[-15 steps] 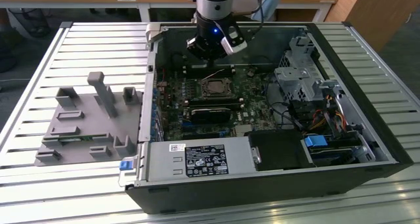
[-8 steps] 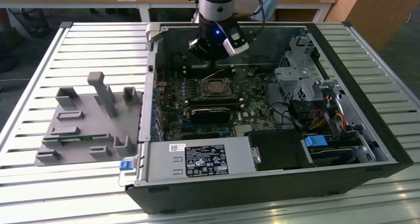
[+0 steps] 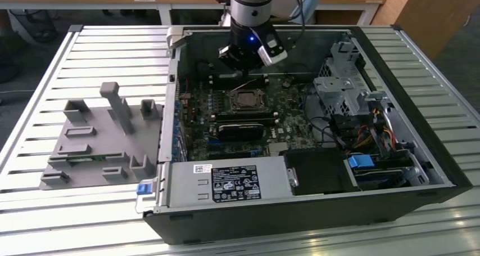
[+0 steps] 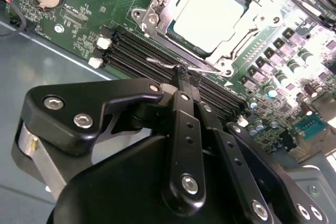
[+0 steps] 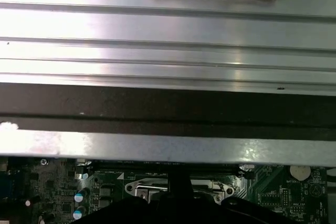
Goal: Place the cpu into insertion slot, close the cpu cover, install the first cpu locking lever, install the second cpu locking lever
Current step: 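Install the first cpu locking lever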
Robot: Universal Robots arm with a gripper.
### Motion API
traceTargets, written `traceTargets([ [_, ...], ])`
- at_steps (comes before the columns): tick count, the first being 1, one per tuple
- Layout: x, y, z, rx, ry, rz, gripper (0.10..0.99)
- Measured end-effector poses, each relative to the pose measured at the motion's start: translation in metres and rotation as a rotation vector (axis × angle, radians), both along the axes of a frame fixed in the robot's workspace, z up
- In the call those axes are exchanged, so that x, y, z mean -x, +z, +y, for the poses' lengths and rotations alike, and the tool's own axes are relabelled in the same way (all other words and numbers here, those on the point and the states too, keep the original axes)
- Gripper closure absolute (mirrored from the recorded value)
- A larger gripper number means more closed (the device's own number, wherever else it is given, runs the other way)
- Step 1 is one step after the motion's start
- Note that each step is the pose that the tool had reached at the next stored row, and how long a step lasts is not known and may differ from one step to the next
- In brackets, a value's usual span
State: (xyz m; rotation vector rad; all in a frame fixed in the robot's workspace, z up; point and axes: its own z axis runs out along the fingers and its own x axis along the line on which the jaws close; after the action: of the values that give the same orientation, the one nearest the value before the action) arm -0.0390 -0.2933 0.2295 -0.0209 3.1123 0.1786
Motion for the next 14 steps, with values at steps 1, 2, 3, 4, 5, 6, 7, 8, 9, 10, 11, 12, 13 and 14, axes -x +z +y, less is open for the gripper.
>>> traceTargets([
  [1,-0.0002,-0.0006,0.0000,0.000,0.000,0.0000,0.980],
  [2,-0.0005,-0.0010,0.0000,0.000,0.000,0.0000,0.980],
  [3,-0.0008,-0.0014,0.0000,0.000,0.000,0.0001,0.980],
  [4,-0.0012,-0.0016,0.0001,0.000,0.000,0.0000,0.980],
  [5,-0.0015,-0.0018,0.0001,0.000,0.000,0.0001,0.980],
  [6,-0.0019,-0.0021,0.0001,0.000,0.000,0.0000,0.980],
  [7,-0.0026,-0.0025,0.0002,0.000,0.000,0.0000,0.980],
  [8,-0.0033,-0.0028,0.0002,0.000,0.000,0.0000,0.980],
  [9,-0.0041,-0.0031,0.0002,0.000,0.000,0.0000,0.980],
  [10,-0.0051,-0.0034,0.0004,0.000,0.000,0.0000,0.980],
  [11,-0.0059,-0.0038,0.0005,0.000,0.000,-0.0001,0.980],
  [12,-0.0067,-0.0041,0.0006,0.000,0.000,0.0000,0.980],
  [13,-0.0073,-0.0044,0.0007,0.000,0.000,0.0000,0.980],
  [14,-0.0079,-0.0048,0.0008,0.000,0.000,0.0000,0.980],
])
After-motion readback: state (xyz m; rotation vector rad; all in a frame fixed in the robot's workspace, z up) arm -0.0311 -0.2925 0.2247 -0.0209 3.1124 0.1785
